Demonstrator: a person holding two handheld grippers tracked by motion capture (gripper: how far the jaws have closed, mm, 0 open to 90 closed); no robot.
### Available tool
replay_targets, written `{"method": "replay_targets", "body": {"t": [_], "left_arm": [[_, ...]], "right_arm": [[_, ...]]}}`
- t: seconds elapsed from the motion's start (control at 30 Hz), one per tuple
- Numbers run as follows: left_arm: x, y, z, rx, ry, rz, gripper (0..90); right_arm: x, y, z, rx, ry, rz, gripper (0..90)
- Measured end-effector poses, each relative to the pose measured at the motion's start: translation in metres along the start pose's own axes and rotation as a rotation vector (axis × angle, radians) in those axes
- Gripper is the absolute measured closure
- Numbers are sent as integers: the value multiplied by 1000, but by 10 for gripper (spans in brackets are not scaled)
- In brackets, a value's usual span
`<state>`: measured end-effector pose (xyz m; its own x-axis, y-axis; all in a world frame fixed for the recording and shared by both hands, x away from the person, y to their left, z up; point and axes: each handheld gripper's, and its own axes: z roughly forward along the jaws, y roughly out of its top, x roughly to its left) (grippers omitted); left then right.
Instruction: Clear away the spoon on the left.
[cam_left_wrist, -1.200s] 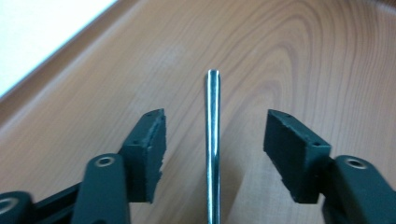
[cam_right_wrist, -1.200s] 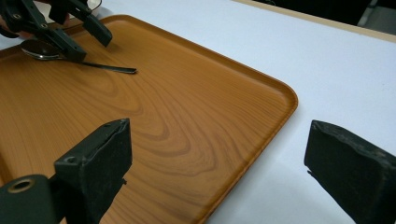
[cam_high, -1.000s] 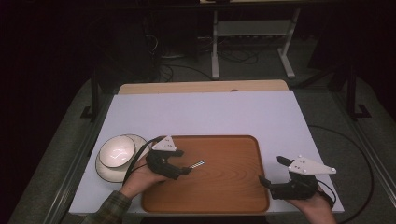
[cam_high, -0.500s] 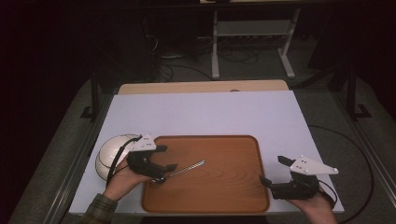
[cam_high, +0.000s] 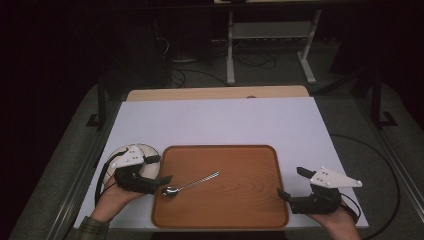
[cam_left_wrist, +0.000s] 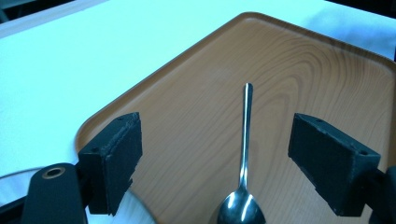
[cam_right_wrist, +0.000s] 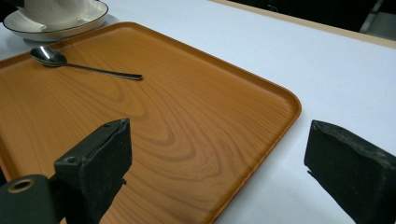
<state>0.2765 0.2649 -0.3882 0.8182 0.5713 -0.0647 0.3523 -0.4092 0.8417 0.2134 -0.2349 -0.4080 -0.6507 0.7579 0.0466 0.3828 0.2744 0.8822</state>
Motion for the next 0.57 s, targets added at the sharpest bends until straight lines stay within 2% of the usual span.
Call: {"method": "replay_targets", "body": {"t": [0.3,0.57], "left_arm": [[7,-14,-24,-38,47,-44,171],[10,-20,-31,-41,62,-59,171]], "right_arm": [[0,0,-1,-6,2,1,68],[0,0,-1,-4,3,0,68]]}}
